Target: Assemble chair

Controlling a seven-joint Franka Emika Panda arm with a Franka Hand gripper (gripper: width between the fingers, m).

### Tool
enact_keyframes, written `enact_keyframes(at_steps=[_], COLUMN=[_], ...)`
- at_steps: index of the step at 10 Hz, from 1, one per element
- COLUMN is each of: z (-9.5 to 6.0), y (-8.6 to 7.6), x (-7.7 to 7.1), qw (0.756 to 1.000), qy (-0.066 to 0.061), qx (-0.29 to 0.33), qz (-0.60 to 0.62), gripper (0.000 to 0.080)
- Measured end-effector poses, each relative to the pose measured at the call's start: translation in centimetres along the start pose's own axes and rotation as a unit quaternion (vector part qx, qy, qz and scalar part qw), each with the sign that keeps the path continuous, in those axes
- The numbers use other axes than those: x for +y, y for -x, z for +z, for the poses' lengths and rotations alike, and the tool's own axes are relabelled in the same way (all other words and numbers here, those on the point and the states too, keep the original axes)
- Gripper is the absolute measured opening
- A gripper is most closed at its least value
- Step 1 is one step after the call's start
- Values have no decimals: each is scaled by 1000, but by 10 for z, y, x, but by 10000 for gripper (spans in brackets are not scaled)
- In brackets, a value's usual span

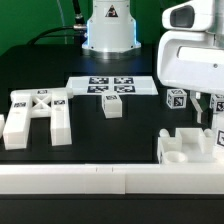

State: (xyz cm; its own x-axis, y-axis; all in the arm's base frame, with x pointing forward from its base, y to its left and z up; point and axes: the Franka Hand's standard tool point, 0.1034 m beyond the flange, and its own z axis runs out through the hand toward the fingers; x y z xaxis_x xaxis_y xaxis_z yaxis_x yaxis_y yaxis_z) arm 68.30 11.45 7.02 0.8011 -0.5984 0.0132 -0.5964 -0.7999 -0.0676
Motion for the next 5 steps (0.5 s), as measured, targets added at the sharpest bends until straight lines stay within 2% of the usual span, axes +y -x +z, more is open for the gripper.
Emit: enact_keyframes(at_steps=[2, 5], z=[0, 0], y=[0, -1], x=[0, 1], qw=[995, 971], qy=[0, 5], qx=[0, 2], qz=[-98, -241], gripper=[638, 649])
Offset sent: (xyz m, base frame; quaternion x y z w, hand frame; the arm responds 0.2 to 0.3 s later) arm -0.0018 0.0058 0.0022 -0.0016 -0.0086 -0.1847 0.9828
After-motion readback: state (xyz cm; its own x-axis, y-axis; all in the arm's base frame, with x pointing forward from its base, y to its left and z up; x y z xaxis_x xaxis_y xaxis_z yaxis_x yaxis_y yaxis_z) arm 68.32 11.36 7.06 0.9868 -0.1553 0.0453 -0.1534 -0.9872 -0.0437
